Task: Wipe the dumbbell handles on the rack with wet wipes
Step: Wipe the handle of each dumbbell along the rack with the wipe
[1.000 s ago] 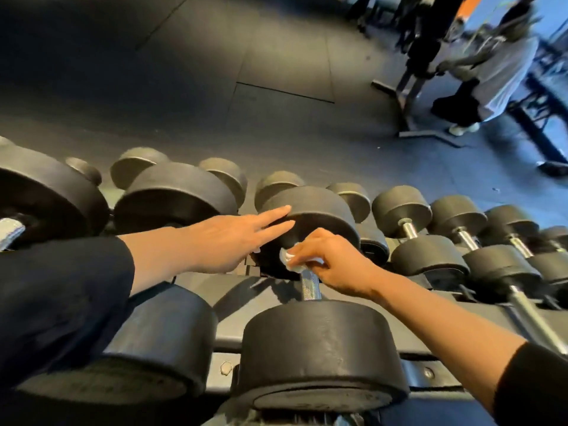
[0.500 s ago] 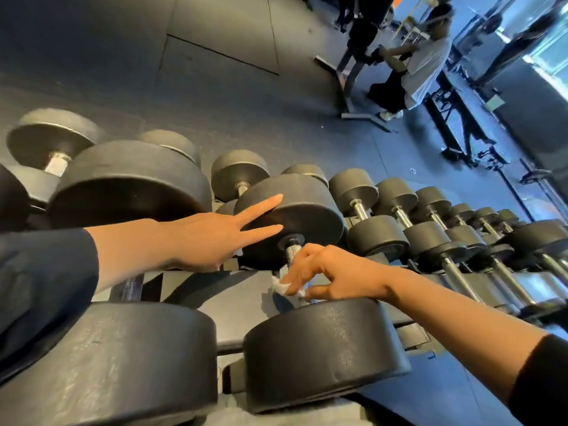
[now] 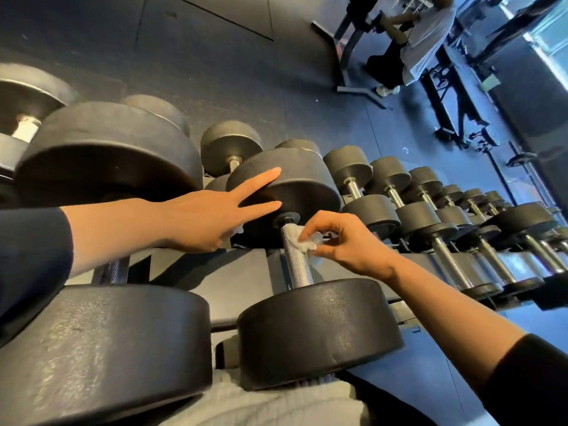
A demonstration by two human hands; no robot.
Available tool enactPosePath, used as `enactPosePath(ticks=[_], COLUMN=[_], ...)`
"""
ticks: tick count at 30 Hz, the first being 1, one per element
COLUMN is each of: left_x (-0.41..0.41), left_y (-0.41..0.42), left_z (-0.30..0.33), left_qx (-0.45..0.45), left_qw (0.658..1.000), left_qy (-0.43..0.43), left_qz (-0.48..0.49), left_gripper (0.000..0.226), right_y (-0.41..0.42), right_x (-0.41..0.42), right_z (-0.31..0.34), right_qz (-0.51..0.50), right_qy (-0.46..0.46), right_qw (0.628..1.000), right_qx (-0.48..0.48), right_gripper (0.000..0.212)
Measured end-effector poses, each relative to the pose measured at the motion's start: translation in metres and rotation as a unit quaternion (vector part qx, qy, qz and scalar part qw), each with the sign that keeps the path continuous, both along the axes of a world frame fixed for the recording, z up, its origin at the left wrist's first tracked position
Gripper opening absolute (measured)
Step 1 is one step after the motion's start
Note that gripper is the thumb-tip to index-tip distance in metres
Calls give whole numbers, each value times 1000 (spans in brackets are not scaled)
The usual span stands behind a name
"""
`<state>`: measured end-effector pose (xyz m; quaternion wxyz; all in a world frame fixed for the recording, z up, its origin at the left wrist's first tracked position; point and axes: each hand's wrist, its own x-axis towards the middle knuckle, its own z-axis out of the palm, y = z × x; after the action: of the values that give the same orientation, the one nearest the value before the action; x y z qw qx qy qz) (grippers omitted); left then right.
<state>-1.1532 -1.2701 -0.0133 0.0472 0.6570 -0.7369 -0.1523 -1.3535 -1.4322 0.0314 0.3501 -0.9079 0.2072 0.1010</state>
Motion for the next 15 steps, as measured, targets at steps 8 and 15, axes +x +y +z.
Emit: enactPosePath(ticks=[8, 15], left_x=[4, 18], left_y=[1, 10], left_z=[10, 40], left_qx=[18, -2], left_qw=[999, 996], left_qy=[-21, 45], left_qz=[16, 81], left_gripper=[92, 59], right_y=[1, 15], right_x=[-12, 37], right_z=[8, 14], right_qz=[-4, 3], right_qy=[52, -72], right_qw=[990, 992], right_qx=[132, 105], right_gripper=[21, 16])
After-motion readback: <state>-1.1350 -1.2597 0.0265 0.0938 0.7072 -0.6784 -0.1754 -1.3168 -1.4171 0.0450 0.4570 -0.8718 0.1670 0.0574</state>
